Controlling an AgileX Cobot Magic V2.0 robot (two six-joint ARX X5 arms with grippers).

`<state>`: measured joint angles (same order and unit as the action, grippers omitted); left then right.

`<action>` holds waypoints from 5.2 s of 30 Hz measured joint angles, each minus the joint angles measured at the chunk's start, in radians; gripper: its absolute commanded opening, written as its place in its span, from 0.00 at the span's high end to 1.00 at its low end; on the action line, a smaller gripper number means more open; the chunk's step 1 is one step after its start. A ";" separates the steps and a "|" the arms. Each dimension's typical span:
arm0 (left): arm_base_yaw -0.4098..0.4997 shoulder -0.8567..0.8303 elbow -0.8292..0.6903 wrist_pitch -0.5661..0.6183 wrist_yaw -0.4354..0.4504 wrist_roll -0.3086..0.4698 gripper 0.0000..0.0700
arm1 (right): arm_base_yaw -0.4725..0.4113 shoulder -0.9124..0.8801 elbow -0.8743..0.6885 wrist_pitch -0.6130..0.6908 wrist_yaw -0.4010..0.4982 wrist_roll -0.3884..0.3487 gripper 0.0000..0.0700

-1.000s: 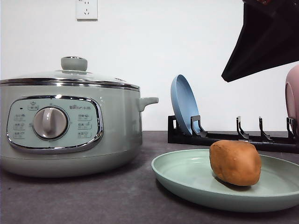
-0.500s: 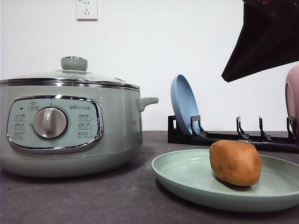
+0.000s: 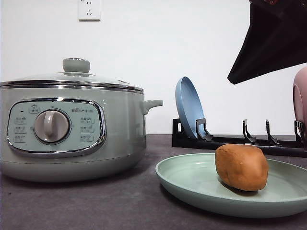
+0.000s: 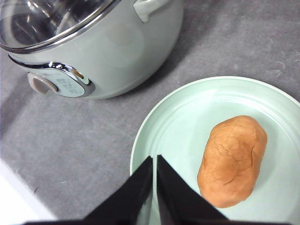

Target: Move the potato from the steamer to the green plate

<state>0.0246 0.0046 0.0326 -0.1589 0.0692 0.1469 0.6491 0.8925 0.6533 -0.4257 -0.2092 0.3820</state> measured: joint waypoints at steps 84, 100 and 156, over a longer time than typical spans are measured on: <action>0.000 0.001 0.000 -0.019 0.000 -0.004 1.00 | -0.630 -0.887 -0.636 0.259 0.100 -0.282 1.00; 0.000 0.001 0.000 -0.019 0.000 -0.004 1.00 | -0.630 -0.887 -0.637 0.262 0.081 -0.282 1.00; 0.000 0.001 0.000 -0.019 0.000 -0.004 1.00 | -0.630 -0.887 -0.637 0.263 0.081 -0.282 1.00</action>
<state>0.0246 0.0051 0.0326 -0.1780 0.0689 0.1425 0.0189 0.0059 0.0166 -0.1631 -0.1280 0.1005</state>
